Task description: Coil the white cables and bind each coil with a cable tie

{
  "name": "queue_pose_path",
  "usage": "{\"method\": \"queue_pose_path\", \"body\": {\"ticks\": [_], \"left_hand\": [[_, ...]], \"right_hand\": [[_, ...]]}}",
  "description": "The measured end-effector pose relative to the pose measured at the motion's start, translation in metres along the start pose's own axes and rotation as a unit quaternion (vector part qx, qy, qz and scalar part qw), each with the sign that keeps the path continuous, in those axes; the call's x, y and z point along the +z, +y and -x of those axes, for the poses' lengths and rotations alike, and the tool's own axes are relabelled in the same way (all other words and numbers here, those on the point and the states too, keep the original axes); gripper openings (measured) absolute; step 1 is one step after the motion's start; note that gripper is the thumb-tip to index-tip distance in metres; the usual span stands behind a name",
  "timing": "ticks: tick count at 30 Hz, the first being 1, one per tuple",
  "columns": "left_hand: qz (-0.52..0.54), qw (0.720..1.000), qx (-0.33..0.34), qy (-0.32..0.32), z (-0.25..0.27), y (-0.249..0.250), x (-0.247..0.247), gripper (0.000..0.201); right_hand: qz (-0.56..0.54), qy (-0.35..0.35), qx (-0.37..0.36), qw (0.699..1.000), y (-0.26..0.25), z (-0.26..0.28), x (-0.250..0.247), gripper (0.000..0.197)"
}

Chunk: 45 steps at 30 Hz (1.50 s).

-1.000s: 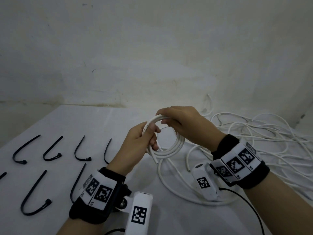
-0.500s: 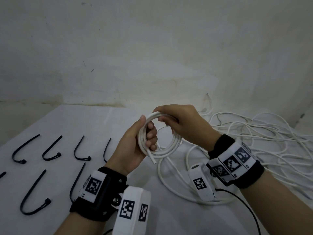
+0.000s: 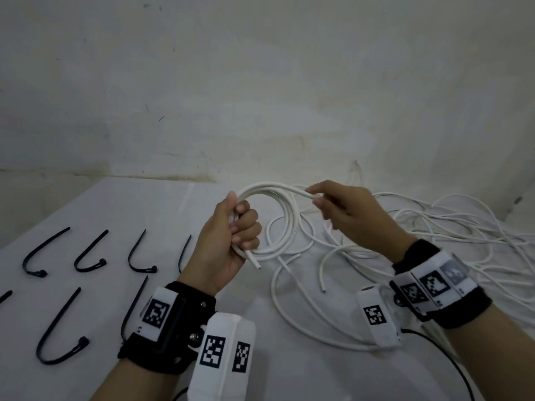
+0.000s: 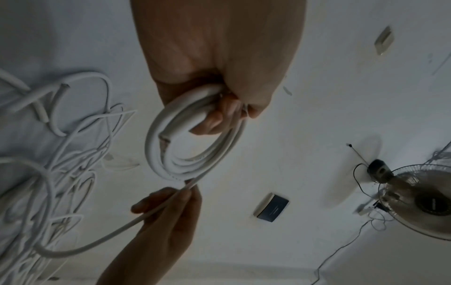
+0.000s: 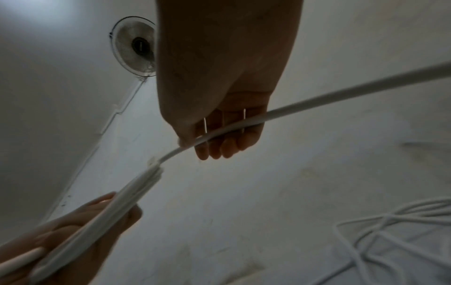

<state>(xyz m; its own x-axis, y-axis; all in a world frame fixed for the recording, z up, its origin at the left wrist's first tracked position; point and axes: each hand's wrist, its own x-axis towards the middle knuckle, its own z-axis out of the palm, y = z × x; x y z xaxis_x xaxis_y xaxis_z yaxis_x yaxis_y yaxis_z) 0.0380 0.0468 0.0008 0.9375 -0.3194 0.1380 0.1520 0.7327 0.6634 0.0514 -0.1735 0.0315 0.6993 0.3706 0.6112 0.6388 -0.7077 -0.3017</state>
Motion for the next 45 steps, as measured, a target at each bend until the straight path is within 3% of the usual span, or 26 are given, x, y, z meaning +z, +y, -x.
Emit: {"method": "queue_pose_path", "body": {"ticks": [3, 7, 16, 23, 29, 32, 35, 41, 45], "left_hand": [[0.024, 0.999, 0.028, 0.019, -0.002, 0.005, -0.004, 0.037], [0.046, 0.996, 0.06, 0.041, -0.005, 0.008, -0.008, 0.037], [0.076, 0.99, 0.101, 0.055, -0.007, 0.009, -0.013, 0.037], [0.079, 0.986, 0.121, 0.079, -0.009, 0.01, -0.018, 0.037], [0.061, 0.986, 0.127, 0.089, -0.009, 0.006, -0.018, 0.037], [0.044, 0.987, 0.127, 0.09, -0.008, 0.004, -0.014, 0.037], [0.031, 0.989, 0.123, 0.081, -0.007, 0.001, -0.011, 0.038], [-0.012, 0.993, 0.095, 0.068, -0.004, -0.008, -0.003, 0.039], [-0.106, 0.99, 0.076, 0.059, 0.001, -0.016, 0.001, 0.038]], "right_hand": [[0.009, -0.015, 0.049, 0.999, 0.023, 0.014, -0.015, 0.008], [0.011, -0.01, 0.08, 0.997, 0.04, 0.027, -0.029, 0.027], [0.06, -0.045, 0.072, 0.995, 0.038, 0.03, -0.045, 0.019], [0.226, -0.093, -0.112, 0.963, 0.008, 0.042, -0.036, 0.023], [0.269, -0.149, -0.216, 0.927, -0.033, 0.041, -0.021, 0.033], [0.245, -0.173, -0.23, 0.926, -0.055, 0.038, -0.015, 0.02], [0.205, -0.183, -0.235, 0.932, -0.072, 0.034, -0.011, 0.02], [0.15, -0.143, -0.256, 0.944, -0.092, 0.014, -0.003, 0.008], [0.1, -0.136, -0.23, 0.958, -0.094, 0.002, 0.008, 0.004]]}}
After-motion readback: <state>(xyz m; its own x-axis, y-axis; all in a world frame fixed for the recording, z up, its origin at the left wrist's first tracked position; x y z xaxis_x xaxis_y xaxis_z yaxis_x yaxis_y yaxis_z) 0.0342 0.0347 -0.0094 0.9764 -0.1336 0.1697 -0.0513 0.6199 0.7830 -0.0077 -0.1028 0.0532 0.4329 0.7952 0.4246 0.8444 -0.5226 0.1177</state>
